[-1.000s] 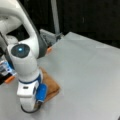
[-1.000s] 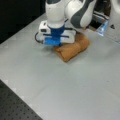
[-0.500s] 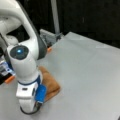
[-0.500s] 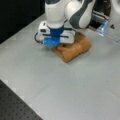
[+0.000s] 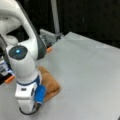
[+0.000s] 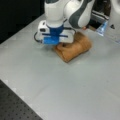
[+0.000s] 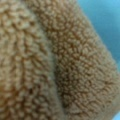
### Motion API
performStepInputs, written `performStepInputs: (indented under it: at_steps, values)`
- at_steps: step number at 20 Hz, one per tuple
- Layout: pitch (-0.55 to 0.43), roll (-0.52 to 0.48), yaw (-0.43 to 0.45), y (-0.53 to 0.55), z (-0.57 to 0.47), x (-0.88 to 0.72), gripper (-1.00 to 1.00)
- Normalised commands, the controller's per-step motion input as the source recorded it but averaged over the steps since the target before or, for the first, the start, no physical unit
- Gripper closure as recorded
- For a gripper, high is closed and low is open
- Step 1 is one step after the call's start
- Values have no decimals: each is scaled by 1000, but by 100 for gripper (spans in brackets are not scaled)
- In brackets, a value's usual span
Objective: Folding a towel twice
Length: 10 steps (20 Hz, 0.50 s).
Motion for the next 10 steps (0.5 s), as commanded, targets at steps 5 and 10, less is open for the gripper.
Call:
performStepInputs:
  at_steps: [5,10]
  values:
    - [57,-20,67,-167,257,10,-100]
    - [119,-51,55,-21,244,-23,-100]
